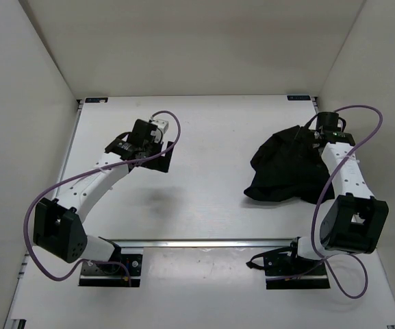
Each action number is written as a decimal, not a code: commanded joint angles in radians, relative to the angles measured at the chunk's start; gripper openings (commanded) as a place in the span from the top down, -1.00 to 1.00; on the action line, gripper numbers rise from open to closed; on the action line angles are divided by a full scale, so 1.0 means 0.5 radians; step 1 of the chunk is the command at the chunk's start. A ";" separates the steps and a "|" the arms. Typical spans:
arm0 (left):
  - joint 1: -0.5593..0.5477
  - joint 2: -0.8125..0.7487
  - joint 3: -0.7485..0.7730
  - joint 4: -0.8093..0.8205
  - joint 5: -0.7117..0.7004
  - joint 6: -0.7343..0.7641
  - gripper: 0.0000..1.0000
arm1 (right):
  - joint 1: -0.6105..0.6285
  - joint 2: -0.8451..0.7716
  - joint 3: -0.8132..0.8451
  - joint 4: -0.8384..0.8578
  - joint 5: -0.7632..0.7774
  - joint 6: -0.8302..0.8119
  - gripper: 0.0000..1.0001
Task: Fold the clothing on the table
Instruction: Grab the skirt from the pile
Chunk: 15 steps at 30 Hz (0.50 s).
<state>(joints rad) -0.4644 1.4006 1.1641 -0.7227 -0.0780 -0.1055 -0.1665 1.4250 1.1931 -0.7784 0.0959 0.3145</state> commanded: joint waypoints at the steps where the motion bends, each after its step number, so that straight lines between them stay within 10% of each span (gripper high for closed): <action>1: 0.051 -0.086 -0.033 0.065 0.043 -0.037 -0.97 | -0.007 -0.031 0.031 0.121 -0.045 -0.021 -0.98; 15: -0.001 -0.151 -0.079 -0.030 -0.194 -0.010 -0.97 | -0.053 0.592 0.405 0.186 0.023 -0.252 -0.85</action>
<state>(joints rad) -0.4709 1.3678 1.1225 -0.7227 -0.1471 -0.1207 -0.1749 1.6650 1.3289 -0.7185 0.1158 0.2192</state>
